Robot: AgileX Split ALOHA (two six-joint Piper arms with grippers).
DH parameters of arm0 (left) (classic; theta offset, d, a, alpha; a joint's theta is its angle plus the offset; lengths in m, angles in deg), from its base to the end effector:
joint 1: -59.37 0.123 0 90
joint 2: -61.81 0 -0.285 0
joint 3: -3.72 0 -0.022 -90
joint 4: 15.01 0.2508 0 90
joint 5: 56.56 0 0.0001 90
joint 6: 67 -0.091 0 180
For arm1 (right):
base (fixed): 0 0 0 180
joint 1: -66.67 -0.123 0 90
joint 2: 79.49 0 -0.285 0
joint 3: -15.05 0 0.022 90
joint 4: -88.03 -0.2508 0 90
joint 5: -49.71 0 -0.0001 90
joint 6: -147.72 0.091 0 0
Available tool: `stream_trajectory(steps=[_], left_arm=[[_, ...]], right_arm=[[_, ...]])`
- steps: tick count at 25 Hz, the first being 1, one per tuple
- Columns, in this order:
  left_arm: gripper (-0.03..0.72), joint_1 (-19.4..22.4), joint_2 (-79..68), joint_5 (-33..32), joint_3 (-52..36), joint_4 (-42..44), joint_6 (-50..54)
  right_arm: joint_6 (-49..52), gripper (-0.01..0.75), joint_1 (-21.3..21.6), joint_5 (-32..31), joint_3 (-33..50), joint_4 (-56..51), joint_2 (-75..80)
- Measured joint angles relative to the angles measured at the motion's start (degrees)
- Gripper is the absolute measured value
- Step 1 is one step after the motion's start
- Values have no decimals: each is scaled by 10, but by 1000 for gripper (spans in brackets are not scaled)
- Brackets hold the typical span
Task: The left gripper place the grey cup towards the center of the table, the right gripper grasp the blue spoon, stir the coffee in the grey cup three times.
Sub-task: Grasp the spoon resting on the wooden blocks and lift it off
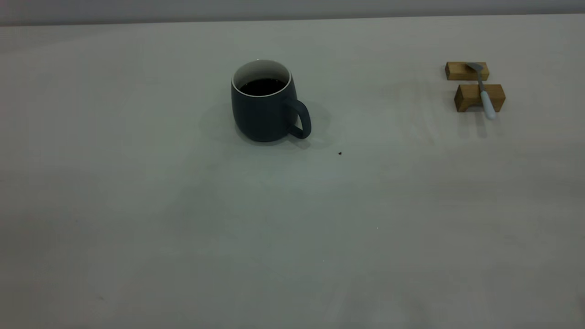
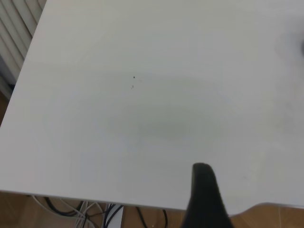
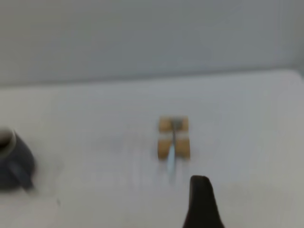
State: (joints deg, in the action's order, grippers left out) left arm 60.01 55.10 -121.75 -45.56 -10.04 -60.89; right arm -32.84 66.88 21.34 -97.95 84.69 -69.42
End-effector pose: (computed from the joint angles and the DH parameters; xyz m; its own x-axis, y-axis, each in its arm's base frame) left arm -0.0099 0.0070 0.2679 -0.5097 -0.0756 -0.8570 -0.1145 0.9932 -0.0195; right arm 0.0466 0.0024 0.2261 -0.2663 0.0425 -0.9630 -0.0120 0.9988 0.0474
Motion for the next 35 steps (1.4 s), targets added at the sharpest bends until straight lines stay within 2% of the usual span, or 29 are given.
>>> stream_trajectory(steps=[6,9,11,21,31,35], left_arm=[[585,0,0,0,0,0,0],[585,0,0,0,0,0,0],[585,0,0,0,0,0,0],[585,0,0,0,0,0,0],[585,0,0,0,0,0,0],[585,0,0,0,0,0,0]], right_arm=[[0,580,0,-114,-141,17,44],[0,580,0,-132,-178,18,80],[0,580,0,-116,-186,17,110],[-1,580,0,48,-192,14,346],[-38,580,0,80,-304,3,576],[-47,580,0,128,-316,-18,643]])
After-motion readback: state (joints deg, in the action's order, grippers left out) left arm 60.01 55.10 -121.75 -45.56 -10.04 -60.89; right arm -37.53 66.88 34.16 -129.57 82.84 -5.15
